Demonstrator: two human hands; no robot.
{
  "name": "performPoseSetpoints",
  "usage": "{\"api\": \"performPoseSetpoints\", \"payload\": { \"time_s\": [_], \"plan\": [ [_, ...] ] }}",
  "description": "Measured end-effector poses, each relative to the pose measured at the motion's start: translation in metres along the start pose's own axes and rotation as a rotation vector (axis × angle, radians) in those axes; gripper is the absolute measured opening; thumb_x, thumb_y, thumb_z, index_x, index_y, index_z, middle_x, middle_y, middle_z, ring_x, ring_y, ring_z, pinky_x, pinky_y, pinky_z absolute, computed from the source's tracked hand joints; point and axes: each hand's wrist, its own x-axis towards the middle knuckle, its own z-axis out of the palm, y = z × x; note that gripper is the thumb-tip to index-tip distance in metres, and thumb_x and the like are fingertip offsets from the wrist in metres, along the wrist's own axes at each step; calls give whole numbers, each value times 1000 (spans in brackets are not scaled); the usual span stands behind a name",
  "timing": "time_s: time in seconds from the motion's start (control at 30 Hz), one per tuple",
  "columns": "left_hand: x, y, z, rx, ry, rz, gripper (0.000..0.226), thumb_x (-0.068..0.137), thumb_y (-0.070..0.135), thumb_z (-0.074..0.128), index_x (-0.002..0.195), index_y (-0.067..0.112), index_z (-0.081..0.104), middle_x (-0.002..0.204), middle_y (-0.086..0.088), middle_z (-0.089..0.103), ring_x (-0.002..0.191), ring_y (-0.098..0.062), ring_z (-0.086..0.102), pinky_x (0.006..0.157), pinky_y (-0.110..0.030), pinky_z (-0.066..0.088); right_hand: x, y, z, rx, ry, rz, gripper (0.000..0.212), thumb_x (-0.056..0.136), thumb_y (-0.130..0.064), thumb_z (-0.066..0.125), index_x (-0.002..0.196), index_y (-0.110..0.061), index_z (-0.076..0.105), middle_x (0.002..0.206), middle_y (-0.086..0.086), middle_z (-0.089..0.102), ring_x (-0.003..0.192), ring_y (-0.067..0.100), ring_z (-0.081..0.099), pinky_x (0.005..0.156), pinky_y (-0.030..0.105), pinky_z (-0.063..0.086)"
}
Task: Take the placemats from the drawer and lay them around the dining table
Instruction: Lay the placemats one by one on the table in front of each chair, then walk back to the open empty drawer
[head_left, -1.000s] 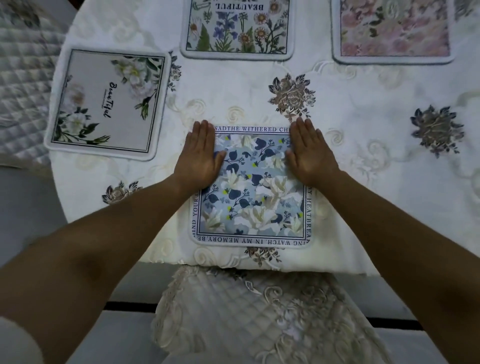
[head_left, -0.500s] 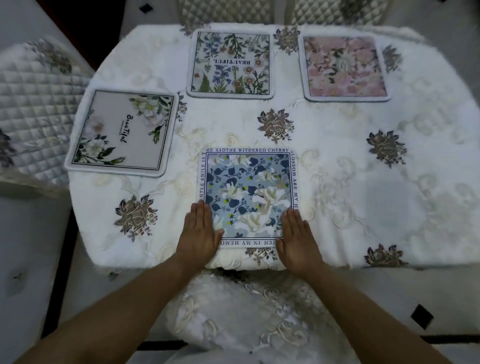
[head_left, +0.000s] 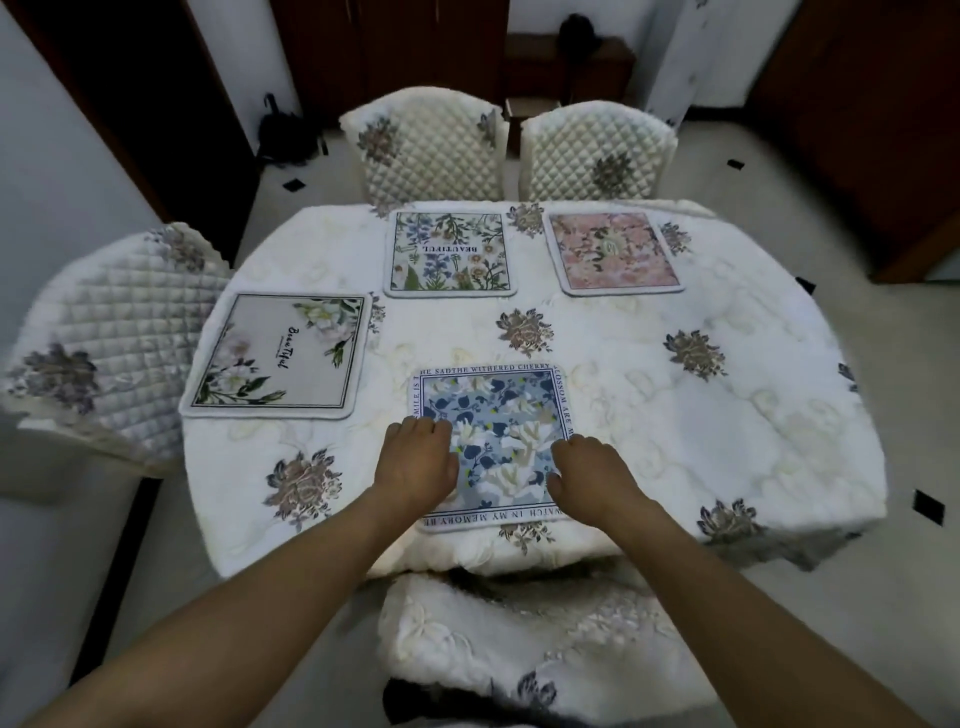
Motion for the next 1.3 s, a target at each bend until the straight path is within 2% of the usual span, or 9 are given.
{"api": "performPoseSetpoints", "payload": {
  "time_s": [0.27,0.53,0.67,0.83,1.0,1.13,1.3],
  "plan": [
    [-25,4,-10,12,27,2,35,93,36,48,118,12,53,114,-11,60,108,-32,52,93,-41,37,-15,-10,-22,-24,62,-12,24,90,-35,48,97,-12,53,96,10,57,89,32,56,67,37,35],
    [-34,32,-14,23,15,-96,34,94,33,46,121,13,49,116,-7,58,107,-28,51,92,-39,36,-11,33,-26,3,75,-69,22,91,-34,47,99,-15,51,96,8,57,90,30,55,66,33,30],
    [-13,80,-9,30,4,-129,32,94,32,47,120,14,48,115,-7,58,109,-29,54,91,-40,37,-21,90,-26,0,72,-96,17,91,-33,47,91,-17,46,95,7,56,89,29,55,67,33,30],
    [28,189,0,24,-7,-148,36,97,32,45,127,13,46,117,-8,57,109,-30,52,94,-42,37,-47,209,-33,-26,29,-60,23,93,-32,44,103,-11,50,101,9,57,93,29,55,71,35,33],
    [56,288,-3,35,27,-117,31,95,35,48,117,13,51,112,-8,58,105,-30,53,88,-41,38,-79,315,-46,-30,-1,30,27,94,-33,43,109,-11,51,105,10,57,96,30,57,75,37,39],
    [69,327,-7,58,29,-79,30,93,36,49,113,14,52,108,-8,59,103,-30,54,87,-42,39,-93,360,-53,-24,12,81,27,93,-34,44,108,-12,51,105,10,58,97,32,57,77,37,41],
    [84,352,-7,86,33,-11,30,92,36,49,110,13,52,105,-9,59,100,-31,53,82,-41,38,-110,384,-58,-8,49,160,26,93,-32,43,106,-11,51,105,10,58,97,32,56,77,37,40]
  ]
}}
